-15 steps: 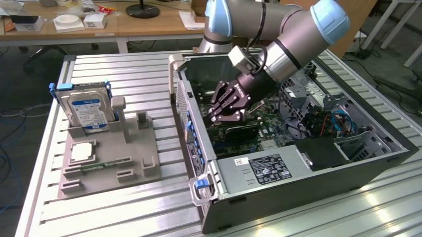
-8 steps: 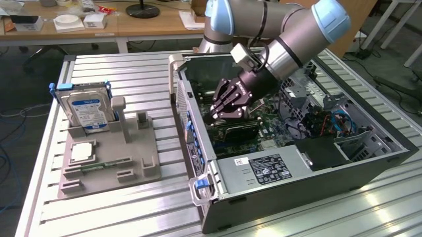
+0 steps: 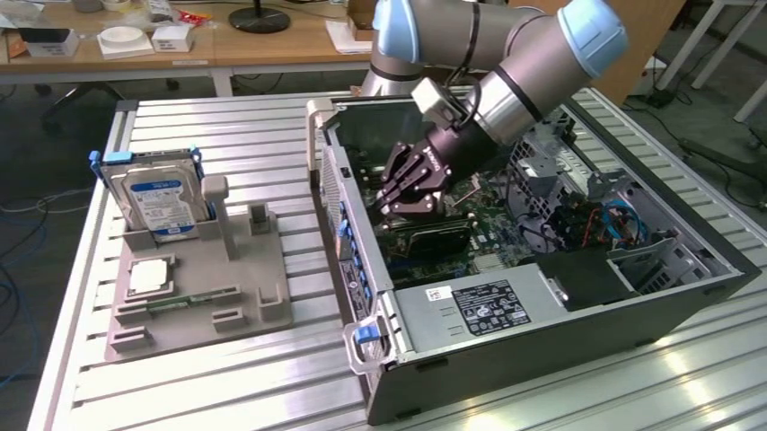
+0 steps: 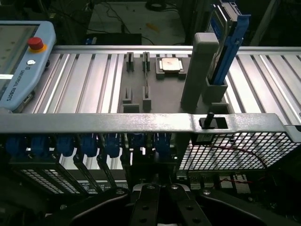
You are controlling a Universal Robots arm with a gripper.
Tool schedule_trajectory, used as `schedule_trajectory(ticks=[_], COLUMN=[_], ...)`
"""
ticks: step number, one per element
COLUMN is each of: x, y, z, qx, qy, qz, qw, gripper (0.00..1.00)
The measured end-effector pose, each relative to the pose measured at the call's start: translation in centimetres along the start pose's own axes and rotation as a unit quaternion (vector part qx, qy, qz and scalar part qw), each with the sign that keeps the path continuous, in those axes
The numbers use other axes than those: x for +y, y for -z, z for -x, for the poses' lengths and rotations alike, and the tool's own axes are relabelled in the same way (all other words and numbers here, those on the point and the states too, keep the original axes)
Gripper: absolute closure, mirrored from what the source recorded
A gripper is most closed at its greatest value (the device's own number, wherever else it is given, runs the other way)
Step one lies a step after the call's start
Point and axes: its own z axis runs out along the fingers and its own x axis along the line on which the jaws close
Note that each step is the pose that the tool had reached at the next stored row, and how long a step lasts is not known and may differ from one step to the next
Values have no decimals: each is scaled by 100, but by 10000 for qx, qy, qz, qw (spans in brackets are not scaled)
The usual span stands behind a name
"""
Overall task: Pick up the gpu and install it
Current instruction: 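Press down on the gpu until it lock into place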
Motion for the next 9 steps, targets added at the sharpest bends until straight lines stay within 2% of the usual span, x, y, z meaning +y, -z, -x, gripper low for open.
schedule_trajectory(ticks=[9], x=[13], y=[-24], z=[5], qx=[1], qy=[1], qz=[-1], qw=[10000], gripper=[90])
